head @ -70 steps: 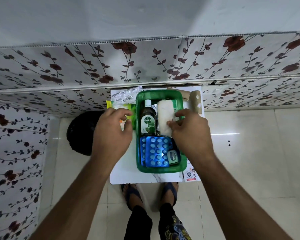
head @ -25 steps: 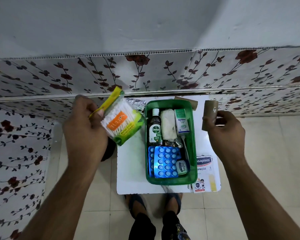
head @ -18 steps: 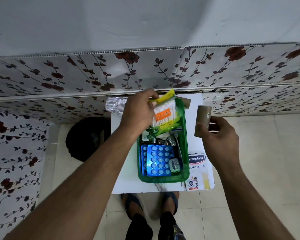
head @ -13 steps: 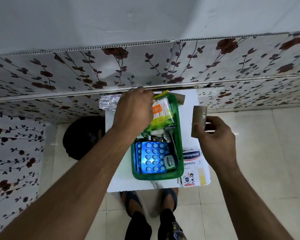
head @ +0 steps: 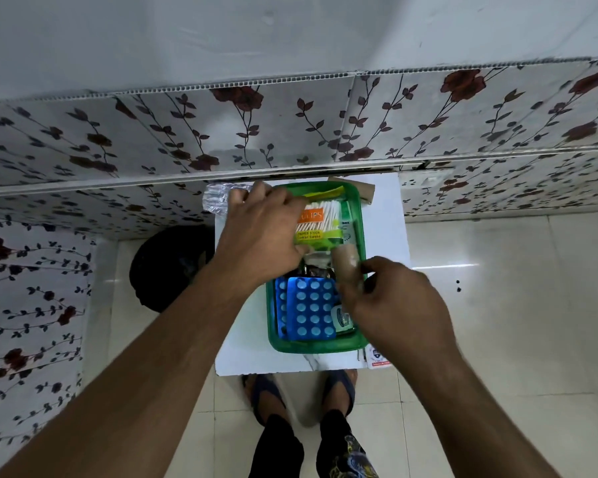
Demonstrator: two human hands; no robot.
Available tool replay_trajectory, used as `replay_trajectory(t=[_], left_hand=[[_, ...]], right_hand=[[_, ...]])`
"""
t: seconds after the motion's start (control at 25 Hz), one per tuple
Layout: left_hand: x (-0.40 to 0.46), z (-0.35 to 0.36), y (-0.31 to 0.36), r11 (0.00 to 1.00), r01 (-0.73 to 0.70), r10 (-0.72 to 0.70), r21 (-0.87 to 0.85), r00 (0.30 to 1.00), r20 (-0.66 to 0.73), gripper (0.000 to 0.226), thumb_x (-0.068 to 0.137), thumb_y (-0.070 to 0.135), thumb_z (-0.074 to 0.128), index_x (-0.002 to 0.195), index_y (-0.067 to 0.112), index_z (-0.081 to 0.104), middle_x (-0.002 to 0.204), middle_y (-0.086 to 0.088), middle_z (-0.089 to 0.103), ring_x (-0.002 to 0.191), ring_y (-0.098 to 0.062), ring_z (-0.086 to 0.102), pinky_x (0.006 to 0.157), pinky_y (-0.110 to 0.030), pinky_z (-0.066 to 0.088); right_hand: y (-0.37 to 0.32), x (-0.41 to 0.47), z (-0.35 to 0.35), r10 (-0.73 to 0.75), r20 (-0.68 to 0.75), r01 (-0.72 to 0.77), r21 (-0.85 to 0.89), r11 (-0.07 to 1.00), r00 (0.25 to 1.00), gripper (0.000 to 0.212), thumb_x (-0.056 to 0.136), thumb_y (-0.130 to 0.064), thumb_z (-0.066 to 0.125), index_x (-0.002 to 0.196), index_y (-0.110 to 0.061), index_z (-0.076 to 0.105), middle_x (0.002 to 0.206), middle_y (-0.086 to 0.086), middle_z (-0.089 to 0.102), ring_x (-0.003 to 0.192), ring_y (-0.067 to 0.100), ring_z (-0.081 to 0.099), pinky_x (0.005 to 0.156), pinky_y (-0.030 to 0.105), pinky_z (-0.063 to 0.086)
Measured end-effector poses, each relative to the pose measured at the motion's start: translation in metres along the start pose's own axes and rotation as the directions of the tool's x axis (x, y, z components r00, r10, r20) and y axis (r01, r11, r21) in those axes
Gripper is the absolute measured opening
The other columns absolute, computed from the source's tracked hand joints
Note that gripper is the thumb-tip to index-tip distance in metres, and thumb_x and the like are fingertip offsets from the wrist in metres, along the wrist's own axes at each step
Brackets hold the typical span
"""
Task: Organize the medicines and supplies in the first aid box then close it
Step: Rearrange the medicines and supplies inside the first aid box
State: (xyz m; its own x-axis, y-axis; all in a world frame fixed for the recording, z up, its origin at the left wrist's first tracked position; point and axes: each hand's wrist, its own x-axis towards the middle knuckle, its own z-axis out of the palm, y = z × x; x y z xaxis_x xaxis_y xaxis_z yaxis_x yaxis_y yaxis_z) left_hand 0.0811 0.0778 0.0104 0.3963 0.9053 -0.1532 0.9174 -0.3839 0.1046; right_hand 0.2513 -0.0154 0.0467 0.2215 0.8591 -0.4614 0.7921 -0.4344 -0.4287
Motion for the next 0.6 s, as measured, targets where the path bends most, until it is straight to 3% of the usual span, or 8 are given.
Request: replay_trajectory(t=[0.08, 0.16, 0.28, 0.36, 0.44, 0.52, 0.6], left_hand=[[-0.014, -0.007, -0.008, 0.982, 0.094, -0.115, -0.161, 0.984, -0.133, 0.045, 0.083, 0.04, 0.06, 0.124, 0.023, 0.06, 0.12, -0.001, 0.063, 0.114, -0.026, 0.049, 0.092, -0.042, 0.029], [-0.029, -0.007, -0.018, 0.937, 0.177, -0.246, -0.301, 0.947, -0.209, 0.033, 0.085, 0.03, 0.056, 0.116, 0.023, 0.064, 0.114, -0.001, 0.066, 0.111, -0.027, 0.053, 0.092, -0.041, 0.032], [-0.046, 0.01, -0.034, 0.875, 0.254, -0.342, -0.413, 0.927, -0.154, 0.027, 0.083, 0.026, 0.055, 0.107, 0.023, 0.067, 0.108, 0.001, 0.068, 0.106, -0.027, 0.058, 0.093, -0.043, 0.038], [-0.054, 0.023, -0.043, 0.84, 0.279, -0.368, -0.465, 0.923, -0.111, 0.025, 0.082, 0.026, 0.054, 0.103, 0.024, 0.067, 0.103, 0.002, 0.068, 0.101, -0.025, 0.059, 0.091, -0.048, 0.045], [-0.061, 0.034, -0.047, 0.81, 0.3, -0.385, -0.504, 0.92, -0.071, 0.026, 0.082, 0.027, 0.054, 0.103, 0.024, 0.068, 0.102, 0.003, 0.067, 0.098, -0.023, 0.06, 0.089, -0.049, 0.047], [-0.068, 0.043, -0.049, 0.773, 0.308, -0.394, -0.554, 0.919, -0.038, 0.025, 0.083, 0.025, 0.055, 0.103, 0.023, 0.068, 0.102, 0.003, 0.066, 0.097, -0.022, 0.061, 0.088, -0.047, 0.049], [-0.072, 0.049, -0.052, 0.742, 0.315, -0.402, -0.591, 0.916, -0.016, 0.021, 0.085, 0.02, 0.059, 0.104, 0.023, 0.068, 0.102, 0.003, 0.066, 0.095, -0.019, 0.062, 0.086, -0.042, 0.05]], right_hand=[[-0.007, -0.006, 0.009, -0.071, -0.001, 0.07, -0.185, 0.98, 0.997, 0.032, 0.09, -0.049, 0.048, 0.085, -0.02, 0.059, 0.079, -0.001, 0.069, 0.064, 0.022, 0.055, 0.055, 0.029, 0.042], [-0.012, -0.005, 0.023, -0.103, 0.061, 0.113, -0.187, 0.976, 0.993, 0.029, 0.091, -0.043, 0.05, 0.082, -0.016, 0.057, 0.079, 0.002, 0.069, 0.065, 0.025, 0.055, 0.056, 0.029, 0.04], [-0.02, -0.001, 0.049, -0.091, 0.176, 0.088, 0.027, 0.996, 0.98, 0.044, 0.089, -0.053, 0.046, 0.077, -0.015, 0.065, 0.07, 0.003, 0.072, 0.065, 0.026, 0.065, 0.061, 0.035, 0.054], [-0.022, 0.006, 0.061, -0.069, 0.254, 0.042, 0.11, 0.993, 0.965, 0.042, 0.09, -0.049, 0.048, 0.078, -0.015, 0.069, 0.065, 0.005, 0.071, 0.063, 0.025, 0.067, 0.062, 0.038, 0.056], [-0.02, 0.011, 0.066, -0.026, 0.311, -0.03, 0.172, 0.985, 0.95, 0.021, 0.086, -0.034, 0.059, 0.09, -0.017, 0.071, 0.073, 0.005, 0.073, 0.068, 0.026, 0.07, 0.067, 0.039, 0.058], [-0.021, 0.011, 0.069, 0.007, 0.304, -0.067, 0.187, 0.98, 0.953, 0.026, 0.081, -0.027, 0.067, 0.106, -0.018, 0.065, 0.087, 0.002, 0.073, 0.076, 0.025, 0.07, 0.07, 0.037, 0.058], [-0.025, 0.007, 0.07, -0.024, 0.255, -0.021, 0.172, 0.985, 0.967, 0.034, 0.081, -0.024, 0.069, 0.112, -0.022, 0.057, 0.083, -0.006, 0.066, 0.075, 0.023, 0.065, 0.066, 0.033, 0.053]])
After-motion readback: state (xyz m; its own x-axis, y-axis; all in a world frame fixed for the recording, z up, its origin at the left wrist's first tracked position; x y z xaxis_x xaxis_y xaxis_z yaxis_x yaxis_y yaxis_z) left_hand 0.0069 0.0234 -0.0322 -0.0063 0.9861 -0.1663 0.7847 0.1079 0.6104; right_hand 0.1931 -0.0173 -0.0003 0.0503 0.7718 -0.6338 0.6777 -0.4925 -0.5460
